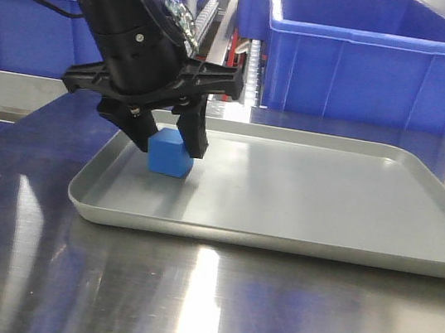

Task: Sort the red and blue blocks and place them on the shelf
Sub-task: 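Close the left gripper on the blue cube, then lift the blue cube up and away from the tray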

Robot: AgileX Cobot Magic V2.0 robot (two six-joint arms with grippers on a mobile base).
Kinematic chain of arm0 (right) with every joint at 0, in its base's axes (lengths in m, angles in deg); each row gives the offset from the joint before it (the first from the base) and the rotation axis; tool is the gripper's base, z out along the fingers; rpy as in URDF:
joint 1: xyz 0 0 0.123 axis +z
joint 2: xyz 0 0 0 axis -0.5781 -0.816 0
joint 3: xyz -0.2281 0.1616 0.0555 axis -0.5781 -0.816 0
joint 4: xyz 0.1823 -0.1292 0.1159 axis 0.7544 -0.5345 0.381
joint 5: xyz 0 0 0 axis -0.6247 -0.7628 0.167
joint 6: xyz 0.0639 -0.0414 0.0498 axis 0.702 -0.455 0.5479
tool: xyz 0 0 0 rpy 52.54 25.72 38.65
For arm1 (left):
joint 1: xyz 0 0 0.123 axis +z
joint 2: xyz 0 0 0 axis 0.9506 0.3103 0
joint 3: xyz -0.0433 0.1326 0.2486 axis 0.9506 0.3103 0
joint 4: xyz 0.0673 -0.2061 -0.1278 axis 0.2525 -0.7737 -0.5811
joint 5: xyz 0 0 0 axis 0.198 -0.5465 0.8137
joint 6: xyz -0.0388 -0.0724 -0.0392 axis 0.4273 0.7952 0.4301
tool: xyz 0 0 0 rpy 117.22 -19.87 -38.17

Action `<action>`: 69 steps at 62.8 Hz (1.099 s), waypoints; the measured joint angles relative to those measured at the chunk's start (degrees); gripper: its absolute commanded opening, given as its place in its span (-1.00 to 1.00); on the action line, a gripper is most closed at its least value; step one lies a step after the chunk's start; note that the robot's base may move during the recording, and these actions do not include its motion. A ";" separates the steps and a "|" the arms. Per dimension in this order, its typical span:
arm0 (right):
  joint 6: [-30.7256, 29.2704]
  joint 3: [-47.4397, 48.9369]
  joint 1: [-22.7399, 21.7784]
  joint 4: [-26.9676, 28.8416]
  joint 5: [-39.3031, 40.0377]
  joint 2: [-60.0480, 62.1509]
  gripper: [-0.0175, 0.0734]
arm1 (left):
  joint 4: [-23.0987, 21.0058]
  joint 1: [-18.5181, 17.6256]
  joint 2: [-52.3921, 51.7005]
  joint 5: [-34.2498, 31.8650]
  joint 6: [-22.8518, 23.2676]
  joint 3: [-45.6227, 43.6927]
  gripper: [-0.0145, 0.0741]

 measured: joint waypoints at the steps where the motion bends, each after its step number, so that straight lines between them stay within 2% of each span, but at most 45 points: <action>1: 0.00 0.00 0.00 0.00 0.00 0.00 -0.49 | -0.15 0.00 0.00 0.00 0.00 0.00 -0.40; 13: 0.00 0.00 0.00 0.00 0.00 0.00 -0.49 | -1.89 0.00 0.00 0.32 0.00 -0.11 -0.39; 45: 0.00 0.00 0.00 0.00 0.00 0.00 -0.49 | -2.14 0.00 -1.28 0.78 0.00 -0.20 -0.39; 69: 0.00 0.00 0.00 0.00 0.00 0.00 -0.49 | -0.35 2.78 -8.25 1.00 0.00 -0.20 -0.39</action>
